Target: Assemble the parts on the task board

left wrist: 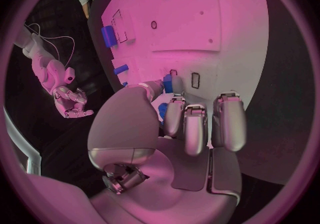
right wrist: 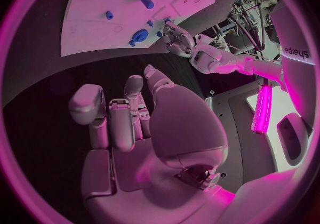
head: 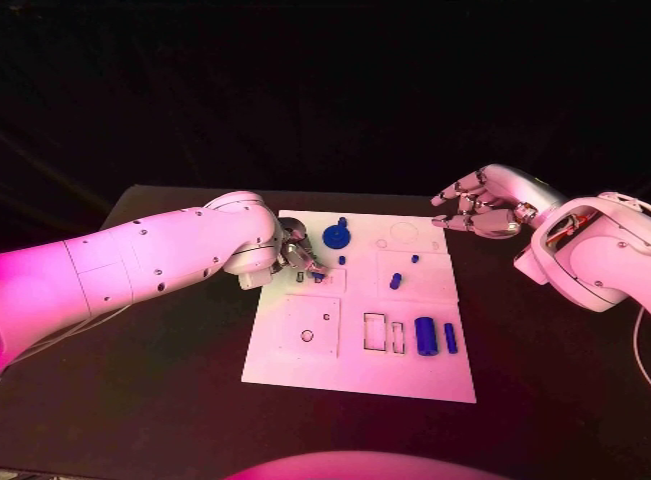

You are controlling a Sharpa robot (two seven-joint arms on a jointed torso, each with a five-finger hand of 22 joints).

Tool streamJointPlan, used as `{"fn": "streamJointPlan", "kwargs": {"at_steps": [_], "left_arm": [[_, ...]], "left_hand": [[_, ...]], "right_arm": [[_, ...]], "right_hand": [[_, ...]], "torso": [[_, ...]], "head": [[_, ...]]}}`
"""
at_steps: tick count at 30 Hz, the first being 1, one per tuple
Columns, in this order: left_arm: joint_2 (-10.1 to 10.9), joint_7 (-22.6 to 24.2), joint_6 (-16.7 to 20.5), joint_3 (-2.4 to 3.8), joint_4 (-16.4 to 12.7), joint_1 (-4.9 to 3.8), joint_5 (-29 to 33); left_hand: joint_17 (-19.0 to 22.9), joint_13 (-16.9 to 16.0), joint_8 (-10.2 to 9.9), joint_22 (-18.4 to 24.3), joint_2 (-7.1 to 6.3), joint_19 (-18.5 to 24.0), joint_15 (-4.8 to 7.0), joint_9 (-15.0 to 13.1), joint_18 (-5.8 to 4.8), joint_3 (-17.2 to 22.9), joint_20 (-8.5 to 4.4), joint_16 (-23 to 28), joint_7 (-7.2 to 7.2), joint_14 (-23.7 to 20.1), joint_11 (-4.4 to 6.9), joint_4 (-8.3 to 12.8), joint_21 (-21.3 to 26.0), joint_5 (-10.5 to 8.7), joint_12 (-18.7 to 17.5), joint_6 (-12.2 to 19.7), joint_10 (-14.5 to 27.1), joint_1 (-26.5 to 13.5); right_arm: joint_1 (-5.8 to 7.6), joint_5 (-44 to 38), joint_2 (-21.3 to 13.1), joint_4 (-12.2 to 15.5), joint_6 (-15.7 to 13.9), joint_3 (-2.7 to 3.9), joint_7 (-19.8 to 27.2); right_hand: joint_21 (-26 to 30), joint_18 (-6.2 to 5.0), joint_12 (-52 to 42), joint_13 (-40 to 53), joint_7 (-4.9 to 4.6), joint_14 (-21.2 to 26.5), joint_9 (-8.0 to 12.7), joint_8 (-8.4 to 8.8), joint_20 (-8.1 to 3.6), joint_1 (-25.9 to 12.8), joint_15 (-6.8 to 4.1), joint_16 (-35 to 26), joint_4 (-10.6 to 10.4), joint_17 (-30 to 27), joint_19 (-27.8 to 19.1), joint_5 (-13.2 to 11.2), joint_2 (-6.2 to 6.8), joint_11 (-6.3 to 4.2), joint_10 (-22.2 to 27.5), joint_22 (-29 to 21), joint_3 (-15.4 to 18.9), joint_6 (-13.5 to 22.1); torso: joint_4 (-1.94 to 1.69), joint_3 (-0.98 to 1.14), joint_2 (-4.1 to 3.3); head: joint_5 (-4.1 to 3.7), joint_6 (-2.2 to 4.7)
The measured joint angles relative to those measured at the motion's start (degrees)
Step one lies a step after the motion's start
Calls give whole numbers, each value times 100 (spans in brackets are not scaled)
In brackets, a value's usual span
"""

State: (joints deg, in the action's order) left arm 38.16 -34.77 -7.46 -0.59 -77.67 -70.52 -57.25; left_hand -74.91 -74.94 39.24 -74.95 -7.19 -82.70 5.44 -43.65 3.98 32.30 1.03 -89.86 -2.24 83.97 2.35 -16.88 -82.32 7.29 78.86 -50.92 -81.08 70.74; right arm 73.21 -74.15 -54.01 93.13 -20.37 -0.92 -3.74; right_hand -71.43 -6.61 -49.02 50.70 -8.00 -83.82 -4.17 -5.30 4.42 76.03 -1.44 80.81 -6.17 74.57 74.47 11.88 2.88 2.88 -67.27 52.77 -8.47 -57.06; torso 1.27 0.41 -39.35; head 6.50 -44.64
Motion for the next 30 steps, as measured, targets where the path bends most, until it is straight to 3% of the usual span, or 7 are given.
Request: {"fn": "streamJointPlan", "kwargs": {"at_steps": [15,30], "left_arm": [[-36,-39,-184,8,-40,-8,-575],[-15,-51,-378,13,-83,-14,-715]], "left_hand": [[0,1,-4,1,-74,0,-1,-12,0,94,0,0,0,0,0,94,0,-1,0,-19,0,-74],[-4,2,-27,2,-52,-42,-1,-43,1,108,0,0,0,0,19,109,-23,48,32,-20,-19,-96]], "right_arm": [[-1,1,9,-7,34,-2,-3],[-4,1,22,-14,46,-4,-3]], "right_hand": [[0,0,0,0,0,0,0,0,0,0,0,0,0,0,0,0,0,1,-1,0,0,0],[0,0,0,-1,0,0,0,0,0,0,0,0,1,0,0,0,0,5,-5,-1,0,0]], "torso": [[-1,-3,1],[-2,-5,2]], "head": [[3,-44],[5,-89]]}}
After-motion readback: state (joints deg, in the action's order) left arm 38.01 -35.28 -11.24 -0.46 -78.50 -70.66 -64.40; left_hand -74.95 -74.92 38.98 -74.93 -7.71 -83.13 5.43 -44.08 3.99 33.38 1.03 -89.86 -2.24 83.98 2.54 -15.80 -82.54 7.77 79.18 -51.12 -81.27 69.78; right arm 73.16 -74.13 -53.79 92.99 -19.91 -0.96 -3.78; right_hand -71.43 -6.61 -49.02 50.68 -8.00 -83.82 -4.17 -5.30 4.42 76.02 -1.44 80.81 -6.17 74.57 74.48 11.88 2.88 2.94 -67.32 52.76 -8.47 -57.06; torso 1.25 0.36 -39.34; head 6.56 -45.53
